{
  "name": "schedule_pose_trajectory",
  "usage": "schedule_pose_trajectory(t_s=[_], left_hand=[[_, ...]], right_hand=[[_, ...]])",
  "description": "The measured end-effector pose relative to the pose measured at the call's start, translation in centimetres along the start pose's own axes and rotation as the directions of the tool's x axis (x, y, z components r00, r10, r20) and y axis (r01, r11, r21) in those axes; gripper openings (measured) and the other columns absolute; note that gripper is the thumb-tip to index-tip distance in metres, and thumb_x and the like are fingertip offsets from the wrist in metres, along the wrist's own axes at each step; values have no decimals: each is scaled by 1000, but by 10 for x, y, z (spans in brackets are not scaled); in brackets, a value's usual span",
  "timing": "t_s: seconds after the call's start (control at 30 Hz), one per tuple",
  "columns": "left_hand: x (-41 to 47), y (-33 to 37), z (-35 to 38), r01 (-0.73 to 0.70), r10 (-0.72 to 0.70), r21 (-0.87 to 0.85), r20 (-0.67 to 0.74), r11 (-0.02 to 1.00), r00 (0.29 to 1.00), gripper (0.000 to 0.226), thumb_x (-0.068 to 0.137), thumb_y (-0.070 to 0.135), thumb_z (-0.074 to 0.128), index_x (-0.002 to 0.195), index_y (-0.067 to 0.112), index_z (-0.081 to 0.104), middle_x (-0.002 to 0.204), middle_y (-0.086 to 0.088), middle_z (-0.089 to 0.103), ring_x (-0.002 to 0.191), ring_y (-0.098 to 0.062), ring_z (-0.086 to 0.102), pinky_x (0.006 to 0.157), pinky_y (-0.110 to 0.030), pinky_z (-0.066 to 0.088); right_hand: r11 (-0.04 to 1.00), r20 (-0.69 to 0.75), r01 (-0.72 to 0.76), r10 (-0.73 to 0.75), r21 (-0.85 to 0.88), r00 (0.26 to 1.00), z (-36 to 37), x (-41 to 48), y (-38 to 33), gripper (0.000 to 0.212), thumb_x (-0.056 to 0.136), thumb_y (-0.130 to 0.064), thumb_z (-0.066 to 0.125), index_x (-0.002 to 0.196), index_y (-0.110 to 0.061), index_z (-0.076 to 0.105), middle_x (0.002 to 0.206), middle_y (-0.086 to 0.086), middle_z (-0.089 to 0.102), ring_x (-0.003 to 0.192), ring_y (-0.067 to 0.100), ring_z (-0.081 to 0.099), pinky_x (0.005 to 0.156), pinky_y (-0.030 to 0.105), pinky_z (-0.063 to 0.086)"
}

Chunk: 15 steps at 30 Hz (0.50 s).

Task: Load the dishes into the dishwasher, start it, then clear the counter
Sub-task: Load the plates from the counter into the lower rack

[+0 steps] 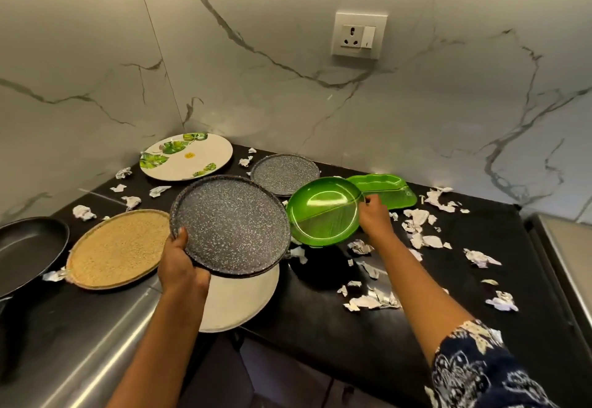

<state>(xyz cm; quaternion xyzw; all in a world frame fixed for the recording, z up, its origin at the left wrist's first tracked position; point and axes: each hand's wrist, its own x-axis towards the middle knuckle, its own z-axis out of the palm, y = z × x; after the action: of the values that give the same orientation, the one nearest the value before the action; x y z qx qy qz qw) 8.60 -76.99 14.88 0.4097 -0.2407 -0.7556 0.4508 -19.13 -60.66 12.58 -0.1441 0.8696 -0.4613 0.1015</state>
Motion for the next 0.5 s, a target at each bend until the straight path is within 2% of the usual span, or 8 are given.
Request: schedule_pose_trajectory(t_s=[0.1, 0.2, 0.27, 0.33, 0.4, 0.5], left_hand=[[-33, 3, 4, -153, 143, 83, 114, 985, 983, 27, 99, 17, 44, 123, 18, 56, 122, -3, 63, 112, -24, 59, 99, -50, 44], [-76, 3, 8, -304, 260, 154, 252, 940, 932, 30, 99, 12, 42, 125, 15, 56, 119, -2, 64, 112, -22, 59, 97, -43, 46], [-114, -9, 6, -432, 330, 211, 389, 877, 860, 26, 97, 12, 46, 115, 20, 63, 111, 1, 67, 108, -20, 60, 95, -41, 46], [-156, -24, -1, -561, 375, 266, 518, 784, 769, 23, 95, 14, 51, 103, 28, 67, 99, 9, 68, 97, -12, 60, 90, -33, 48], [-201, -47, -15, -636, 376, 300, 602, 710, 704, 24, 95, 14, 52, 99, 33, 66, 93, 14, 67, 89, -1, 60, 81, -20, 48], [-271, -94, -44, -706, 346, 308, 705, 638, 619, 22, 93, 19, 53, 101, 35, 65, 92, 16, 67, 88, -1, 57, 80, -20, 46]], right_hand=[[984, -133, 38, -15, 172, 991, -35, -33, 4, 25, 94, -23, 45, 118, -17, 48, 105, 12, 62, 90, 29, 59, 81, 42, 48], [956, -186, 70, -16, 284, 982, -80, -76, 11, 23, 91, -17, 50, 113, -18, 55, 103, 10, 64, 95, 31, 60, 87, 48, 49], [944, -232, 91, -16, 317, 973, -124, -123, 30, 11, 91, -15, 53, 99, -18, 61, 94, 13, 66, 90, 30, 62, 84, 46, 50], [929, -305, 122, -10, 349, 952, -170, -178, 52, 10, 92, -11, 53, 94, -17, 61, 83, 9, 65, 79, 24, 61, 74, 38, 47], [936, -353, 124, 0, 329, 936, -215, -242, 83, 12, 93, -11, 51, 99, -15, 61, 83, 4, 64, 76, 18, 58, 73, 31, 44], [981, -382, 72, 2, 179, 924, -274, -329, 140, 18, 96, -18, 47, 106, -11, 61, 95, 8, 63, 86, 23, 56, 73, 31, 42]])
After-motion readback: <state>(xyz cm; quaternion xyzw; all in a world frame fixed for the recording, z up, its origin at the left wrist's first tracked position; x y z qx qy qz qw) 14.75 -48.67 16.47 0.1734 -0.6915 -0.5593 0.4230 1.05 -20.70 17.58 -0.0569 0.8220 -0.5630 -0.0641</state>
